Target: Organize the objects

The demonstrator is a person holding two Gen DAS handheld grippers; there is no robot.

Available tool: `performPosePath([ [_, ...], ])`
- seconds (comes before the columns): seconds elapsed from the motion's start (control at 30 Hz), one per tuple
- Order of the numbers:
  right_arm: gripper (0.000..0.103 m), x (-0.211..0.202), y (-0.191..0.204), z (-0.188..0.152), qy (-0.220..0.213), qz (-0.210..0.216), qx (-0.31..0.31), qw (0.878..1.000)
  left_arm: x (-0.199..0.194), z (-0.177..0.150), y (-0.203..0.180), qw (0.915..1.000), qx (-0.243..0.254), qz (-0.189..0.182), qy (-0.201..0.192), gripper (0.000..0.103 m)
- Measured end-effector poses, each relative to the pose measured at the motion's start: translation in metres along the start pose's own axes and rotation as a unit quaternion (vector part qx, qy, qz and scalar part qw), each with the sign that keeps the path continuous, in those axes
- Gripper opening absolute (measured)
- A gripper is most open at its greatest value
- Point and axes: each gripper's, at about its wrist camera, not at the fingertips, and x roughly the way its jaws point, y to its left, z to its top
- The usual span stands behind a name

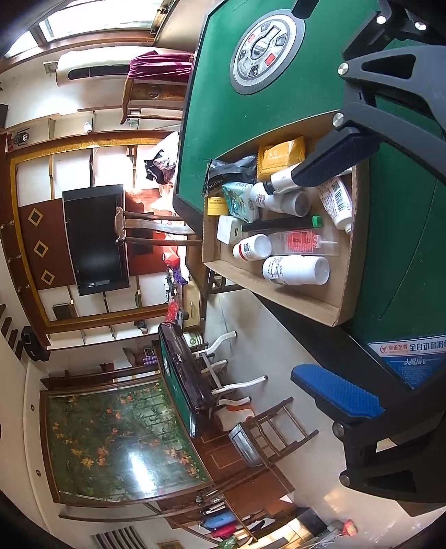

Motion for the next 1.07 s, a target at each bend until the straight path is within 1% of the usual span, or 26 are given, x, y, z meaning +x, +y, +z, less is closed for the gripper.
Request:
performPosePath([
  [0.17,0.103,0.0004,0.0002,-0.0003,0.002,0.0,0.0,1.0,0.0024,-0.0013,-0.0008,1.0,0.001,-0.006,0.007,0.103],
  [0.6,0.103,0.0004,0.0006,0.0,0.002,-0.001,0.001,1.0,0.0016,-0.0025,-0.0022,0.9999,0.002,-0.014,0.007,0.103],
  [0.9,0.103,-0.0003,0.001,0.0009,0.002,-0.002,0.002,1.0,0.0034,-0.0043,0.0,0.9998,0.001,-0.011,0.016,0.103],
  [1.0,0.103,-0.0004,0.001,0.0009,0.002,-0.002,0.001,1.0,0.0021,-0.0046,0.0004,0.9997,0.002,-0.021,0.012,0.103],
  [1.07,0.103,-0.0008,0.0013,0.0008,0.0,-0.002,0.001,1.0,0.0013,-0.0055,-0.0002,0.9998,0.003,-0.017,0.009,0.103],
])
